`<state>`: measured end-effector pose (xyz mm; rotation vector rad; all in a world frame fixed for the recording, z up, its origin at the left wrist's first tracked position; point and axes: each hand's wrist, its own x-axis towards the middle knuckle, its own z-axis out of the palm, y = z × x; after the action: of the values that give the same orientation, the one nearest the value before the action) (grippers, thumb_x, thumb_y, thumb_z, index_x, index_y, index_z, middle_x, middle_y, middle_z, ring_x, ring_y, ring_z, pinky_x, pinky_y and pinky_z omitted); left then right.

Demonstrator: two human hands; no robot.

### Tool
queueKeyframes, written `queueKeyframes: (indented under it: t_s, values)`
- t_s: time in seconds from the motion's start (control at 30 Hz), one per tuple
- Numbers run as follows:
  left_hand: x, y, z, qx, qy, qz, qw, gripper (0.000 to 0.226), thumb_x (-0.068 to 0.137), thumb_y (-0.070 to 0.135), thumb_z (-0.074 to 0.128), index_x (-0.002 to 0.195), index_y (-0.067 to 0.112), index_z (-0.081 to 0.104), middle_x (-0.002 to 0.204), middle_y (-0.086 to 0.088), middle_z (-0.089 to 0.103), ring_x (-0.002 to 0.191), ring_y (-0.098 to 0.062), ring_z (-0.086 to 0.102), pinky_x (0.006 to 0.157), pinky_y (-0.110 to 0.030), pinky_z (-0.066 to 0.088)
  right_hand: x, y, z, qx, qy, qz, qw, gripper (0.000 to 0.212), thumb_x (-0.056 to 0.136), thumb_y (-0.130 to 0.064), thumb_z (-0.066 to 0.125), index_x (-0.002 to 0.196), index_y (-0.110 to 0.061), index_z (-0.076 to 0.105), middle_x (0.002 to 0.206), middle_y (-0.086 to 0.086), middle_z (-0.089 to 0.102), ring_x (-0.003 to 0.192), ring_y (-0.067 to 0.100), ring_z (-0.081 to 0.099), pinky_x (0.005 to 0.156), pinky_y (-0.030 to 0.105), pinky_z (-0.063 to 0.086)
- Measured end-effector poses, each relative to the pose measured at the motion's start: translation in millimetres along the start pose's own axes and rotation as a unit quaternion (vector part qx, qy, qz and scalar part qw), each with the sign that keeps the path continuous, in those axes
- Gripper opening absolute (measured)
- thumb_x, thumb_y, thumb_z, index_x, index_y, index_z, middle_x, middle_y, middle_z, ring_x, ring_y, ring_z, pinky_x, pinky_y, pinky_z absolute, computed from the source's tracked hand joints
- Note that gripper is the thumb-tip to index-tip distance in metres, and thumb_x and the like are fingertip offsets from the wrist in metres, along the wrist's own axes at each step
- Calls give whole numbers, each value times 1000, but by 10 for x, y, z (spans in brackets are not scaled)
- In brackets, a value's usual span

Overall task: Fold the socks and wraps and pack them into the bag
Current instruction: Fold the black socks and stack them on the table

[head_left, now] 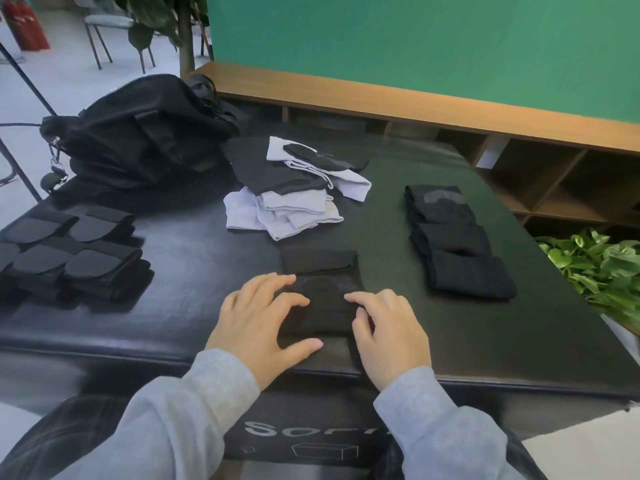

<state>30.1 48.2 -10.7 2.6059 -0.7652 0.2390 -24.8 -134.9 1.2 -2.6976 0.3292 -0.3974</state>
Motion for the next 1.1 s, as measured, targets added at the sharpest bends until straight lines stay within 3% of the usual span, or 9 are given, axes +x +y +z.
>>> queueKeyframes:
  t_s: [0.1,0.27,0.37,0.47,0.63,0.73,0.83,0.97,1.1]
  values:
    - [16,37,-18,20,7,11,1000,50,73,64,41,106,33,60,117,14,58,116,-8,38,88,-39,43,-7,8,17,1,38,-29,999,35,82,-38,44,107,-29,66,105,-12,50,108,10,35,89,27,37]
    - [30,50,8,3,34,-7,999,42,73,39,39,109,28,60,115,12,59,110,-8,41,89,-36,40,-21,-2,-53,-13,-58,-92,994,53,74,-35,41,125,-30,53,131,-17,46,124,4,33,98,18,13]
    - [42,25,0,-38,13,-38,999,49,71,30,38,117,30,56,125,16,52,117,-6,37,100,-33,29,18,-6,-64,3,-30,-68,997,42,82,-21,48,123,-31,52,124,-19,49,117,5,38,93,15,18]
    - [87,-18,-2,-75,15,-55,996,38,78,25,45,113,35,55,121,22,49,108,-2,35,100,-28,24,33,1,-60,9,-17,-49,999,34,87,-20,51,118,-32,55,116,-20,52,111,5,40,88,16,26]
    - [225,-98,-28,-153,29,-42,987,29,68,53,44,83,39,64,106,29,47,101,0,38,95,-33,33,9,47,20,45,39,-43,997,15,82,-24,57,95,-24,65,94,-21,44,95,2,35,75,14,37]
    - [246,-128,-41,-168,22,-5,985,19,65,54,47,68,38,58,119,36,43,118,-1,34,99,-38,29,-11,65,47,73,105,-84,988,13,73,-23,53,78,-17,63,108,-10,53,107,9,37,87,11,30]
    - [246,-120,-57,-190,7,4,982,20,65,53,46,63,34,51,119,36,47,127,5,30,102,-37,24,-22,65,43,97,79,-116,985,18,71,-27,44,76,-17,59,125,-9,55,125,12,37,99,19,25]
    - [228,-139,-51,-218,-7,-15,976,18,67,56,43,74,44,54,111,33,54,120,1,41,104,-37,29,-14,54,14,111,27,-83,990,43,76,-40,35,101,-23,65,105,-28,50,107,-9,41,91,11,26]
    - [267,-196,26,-279,-21,-108,954,52,65,71,45,105,42,62,106,16,57,104,-13,56,94,-39,45,27,32,-26,109,-4,-11,994,39,85,-42,34,89,-11,58,85,-10,54,82,10,51,76,30,45]
